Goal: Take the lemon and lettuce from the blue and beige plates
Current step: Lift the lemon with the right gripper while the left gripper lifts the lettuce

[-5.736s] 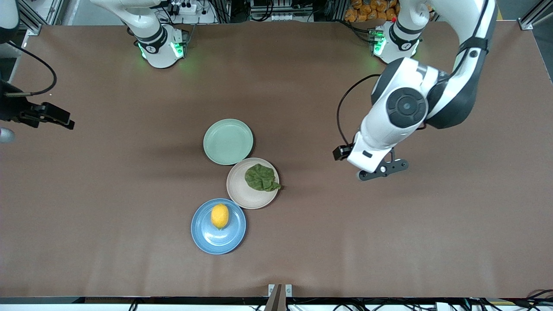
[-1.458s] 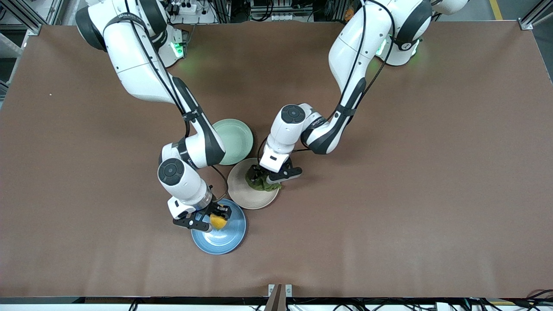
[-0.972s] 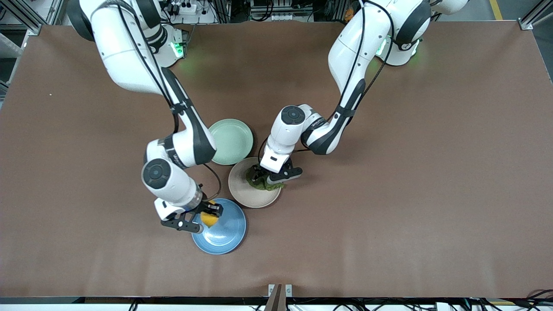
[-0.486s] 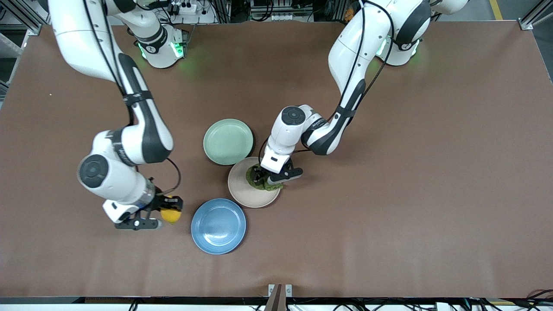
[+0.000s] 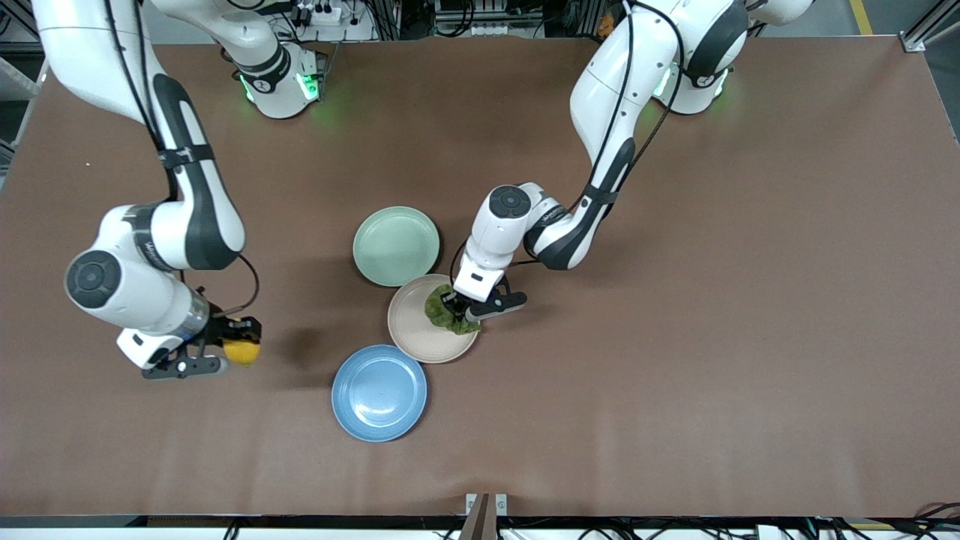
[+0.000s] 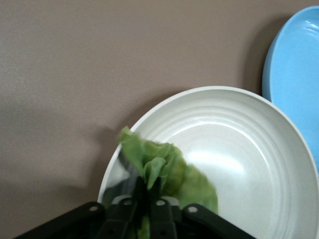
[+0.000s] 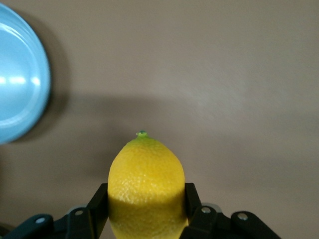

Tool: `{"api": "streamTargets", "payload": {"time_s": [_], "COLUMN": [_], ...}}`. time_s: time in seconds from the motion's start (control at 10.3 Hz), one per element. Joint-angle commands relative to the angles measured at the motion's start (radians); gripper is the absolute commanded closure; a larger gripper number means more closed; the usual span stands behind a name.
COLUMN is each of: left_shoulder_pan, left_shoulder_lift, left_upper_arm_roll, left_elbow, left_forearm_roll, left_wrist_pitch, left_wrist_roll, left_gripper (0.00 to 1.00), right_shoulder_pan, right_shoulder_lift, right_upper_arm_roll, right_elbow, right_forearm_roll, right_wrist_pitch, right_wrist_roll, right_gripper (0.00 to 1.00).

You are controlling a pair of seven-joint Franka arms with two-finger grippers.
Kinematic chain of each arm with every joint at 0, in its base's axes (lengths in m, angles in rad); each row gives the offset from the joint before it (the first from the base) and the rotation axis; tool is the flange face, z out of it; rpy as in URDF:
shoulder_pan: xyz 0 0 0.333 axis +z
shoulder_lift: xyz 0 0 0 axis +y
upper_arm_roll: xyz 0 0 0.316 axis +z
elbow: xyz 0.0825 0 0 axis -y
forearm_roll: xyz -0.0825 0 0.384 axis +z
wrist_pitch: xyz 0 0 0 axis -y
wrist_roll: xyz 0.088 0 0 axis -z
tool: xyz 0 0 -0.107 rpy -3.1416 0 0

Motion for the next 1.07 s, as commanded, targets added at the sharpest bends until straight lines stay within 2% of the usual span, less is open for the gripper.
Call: {"api": "streamTargets", "payload": {"time_s": [0.0,0.19,0.58,0.78,0.97], "left_shoulder_pan": [-0.004,0.002,0.005,0.016,0.028], "left_shoulder_lift": [-0.013,-0.048,-0.12,-0.164,-0.215], "left_upper_arm_roll": [0.013,0.011,0.007,0.007,0.007], "left_elbow": [0.0,0.0,0.0,0.002,0.002], "left_forearm_roll": [0.034,0.034,0.019,0.017,0.017], "left_wrist_pitch": [-0.05,-0.128,-0.26,-0.338,-0.456], "left_wrist_roll": [-0.021,-0.016,-0.018,-0.016,-0.011], "left_gripper": [1.0,1.0,1.0,1.0,1.0], "right_shoulder_pan": [-0.052,-0.068,-0.124,-0.144,-0.147], "right_shoulder_lift": [-0.086,-0.1,-0.093,-0.088,-0.08], "right_upper_arm_roll": [0.013,-0.005,-0.016,-0.02,-0.022], "right_elbow": [-0.133,-0.19,-0.299,-0.345,-0.382], "right_forearm_roll": [-0.018,-0.025,-0.023,-0.009,0.049], "right_wrist_pitch": [0.02,0.04,0.195,0.243,0.254], "right_wrist_roll": [-0.092,-0.106,-0.17,-0.158,-0.121], "right_gripper": [1.0,1.0,1.0,1.0,1.0]}}
